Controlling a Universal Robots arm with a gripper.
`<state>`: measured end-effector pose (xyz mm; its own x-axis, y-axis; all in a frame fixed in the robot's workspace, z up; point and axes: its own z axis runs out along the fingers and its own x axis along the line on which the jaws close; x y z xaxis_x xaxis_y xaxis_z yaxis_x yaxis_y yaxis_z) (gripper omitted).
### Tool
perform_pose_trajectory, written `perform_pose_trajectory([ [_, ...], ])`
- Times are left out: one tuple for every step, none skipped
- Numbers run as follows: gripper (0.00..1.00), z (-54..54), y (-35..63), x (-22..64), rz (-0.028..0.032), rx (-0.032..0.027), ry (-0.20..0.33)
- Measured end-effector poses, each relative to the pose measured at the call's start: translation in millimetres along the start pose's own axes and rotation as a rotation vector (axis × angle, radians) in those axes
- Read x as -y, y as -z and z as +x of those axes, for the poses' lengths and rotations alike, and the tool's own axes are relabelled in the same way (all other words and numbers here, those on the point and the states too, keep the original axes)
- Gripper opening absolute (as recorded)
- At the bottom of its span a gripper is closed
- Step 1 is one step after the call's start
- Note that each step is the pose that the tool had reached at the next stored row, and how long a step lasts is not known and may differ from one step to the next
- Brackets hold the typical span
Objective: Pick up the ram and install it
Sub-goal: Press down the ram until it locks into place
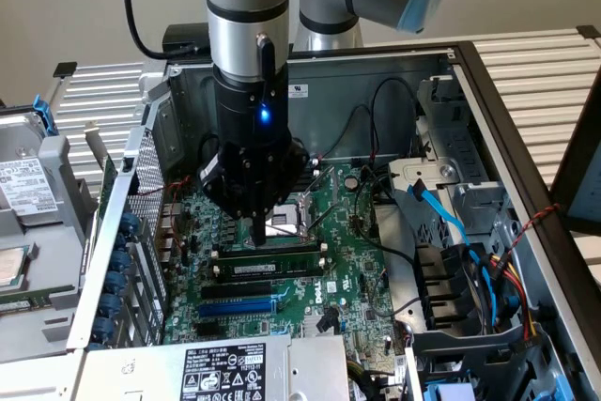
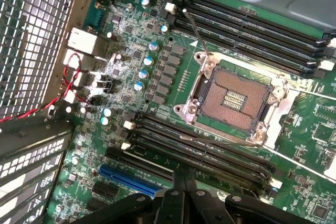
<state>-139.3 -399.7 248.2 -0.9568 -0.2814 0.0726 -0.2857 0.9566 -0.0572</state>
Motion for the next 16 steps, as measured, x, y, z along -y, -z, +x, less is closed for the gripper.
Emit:
perform_pose_trajectory([
  [0.11, 0.0, 0.0, 0.0, -0.0012, -0.0009, -0.016],
  [0.11, 0.0, 0.0, 0.0, -0.0022, -0.0018, -0.031],
  [0.11, 0.0, 0.0, 0.0, -0.0034, -0.0027, -0.047],
  [0.11, 0.0, 0.0, 0.0, -0.0046, -0.0037, -0.064],
  [0.11, 0.0, 0.0, 0.0, -0.0057, -0.0047, -0.079],
  [0.11, 0.0, 0.0, 0.0, -0.0069, -0.0055, -0.095],
  [0.11, 0.0, 0.0, 0.0, -0.008, -0.0064, -0.111],
  [0.11, 0.0, 0.0, 0.0, -0.0092, -0.0074, -0.127],
  [0.11, 0.0, 0.0, 0.0, -0.0103, -0.0082, -0.143],
  [0.11, 0.0, 0.0, 0.0, -0.0114, -0.0091, -0.158],
  [0.11, 0.0, 0.0, 0.0, -0.0126, -0.01, -0.173],
  [0.11, 0.0, 0.0, 0.0, -0.0137, -0.0109, -0.189],
  [0.11, 0.0, 0.0, 0.0, -0.0148, -0.0118, -0.204],
  [0.11, 0.0, 0.0, 0.0, -0.0153, -0.0122, -0.212],
  [0.11, 0.0, 0.0, 0.0, -0.0154, -0.0121, -0.212],
  [0.11, 0.0, 0.0, 0.0, -0.0154, -0.0122, -0.212],
])
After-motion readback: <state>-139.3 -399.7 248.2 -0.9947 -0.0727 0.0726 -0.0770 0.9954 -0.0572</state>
